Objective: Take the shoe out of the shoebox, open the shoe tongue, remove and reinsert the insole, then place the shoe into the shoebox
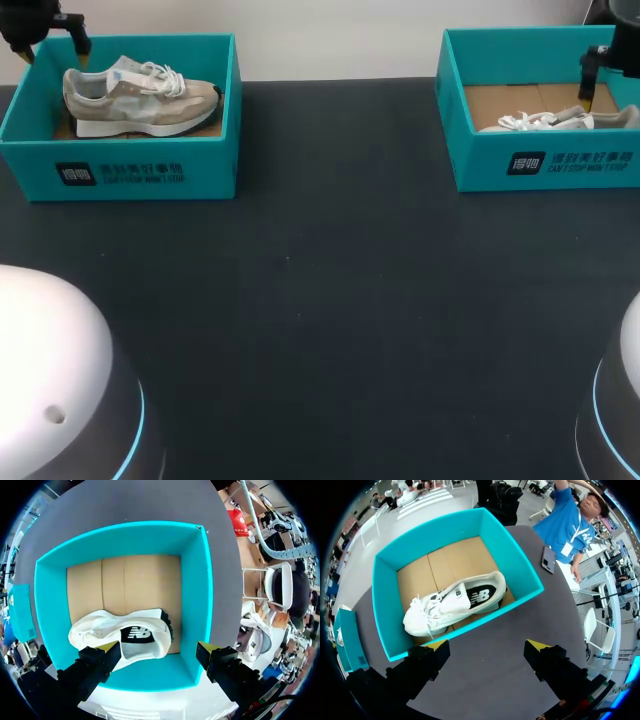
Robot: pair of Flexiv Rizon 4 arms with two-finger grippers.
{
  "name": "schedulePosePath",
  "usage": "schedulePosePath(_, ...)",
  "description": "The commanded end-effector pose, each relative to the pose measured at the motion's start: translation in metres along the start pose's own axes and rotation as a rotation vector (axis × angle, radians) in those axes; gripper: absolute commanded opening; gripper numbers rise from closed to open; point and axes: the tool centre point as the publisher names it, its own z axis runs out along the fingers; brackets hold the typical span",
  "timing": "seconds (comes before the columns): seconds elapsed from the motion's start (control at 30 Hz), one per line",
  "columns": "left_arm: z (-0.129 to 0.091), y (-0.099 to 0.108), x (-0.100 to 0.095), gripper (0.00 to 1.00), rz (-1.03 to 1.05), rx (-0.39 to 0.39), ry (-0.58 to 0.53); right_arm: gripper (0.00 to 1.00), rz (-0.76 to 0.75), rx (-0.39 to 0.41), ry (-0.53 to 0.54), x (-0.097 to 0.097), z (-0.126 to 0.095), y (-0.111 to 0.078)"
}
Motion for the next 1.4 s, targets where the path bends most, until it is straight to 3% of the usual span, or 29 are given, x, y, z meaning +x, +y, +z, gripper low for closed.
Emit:
schedulePosePath(0.03, 0.021, 0.02, 0.002, 1.0, -0.011, 0.009, 0.009, 1.0, 0.001, -0.002, 0.002, 0.0, 0.0, -0.001)
schedulePosePath(0.3, 0.049, 0.024, 0.007, 1.0, -0.033, 0.038, 0.019, 1.0, 0.001, -0.002, 0.002, 0.0, 0.0, -0.001)
schedulePosePath(0.53, 0.065, 0.024, 0.01, 0.88, -0.037, 0.069, 0.042, 1.0, 0.001, -0.002, 0.002, 0.0, 0.0, -0.001)
schedulePosePath(0.63, 0.071, 0.025, 0.01, 0.76, -0.032, 0.083, 0.058, 1.0, 0.001, -0.002, 0.002, 0.0, 0.0, -0.001)
schedulePosePath(0.83, 0.08, 0.027, 0.012, 0.68, -0.043, 0.115, 0.06, 1.0, 0.001, -0.002, 0.002, 0.0, 0.0, -0.001)
schedulePosePath(1.17, 0.103, 0.022, 0.018, 0.66, -0.036, 0.151, 0.071, 1.0, 0.001, -0.002, 0.002, 0.0, 0.0, -0.001)
schedulePosePath(1.4, 0.118, 0.022, 0.014, 0.55, -0.031, 0.16, 0.064, 1.0, 0.001, -0.002, 0.002, 0.0, 0.0, -0.001)
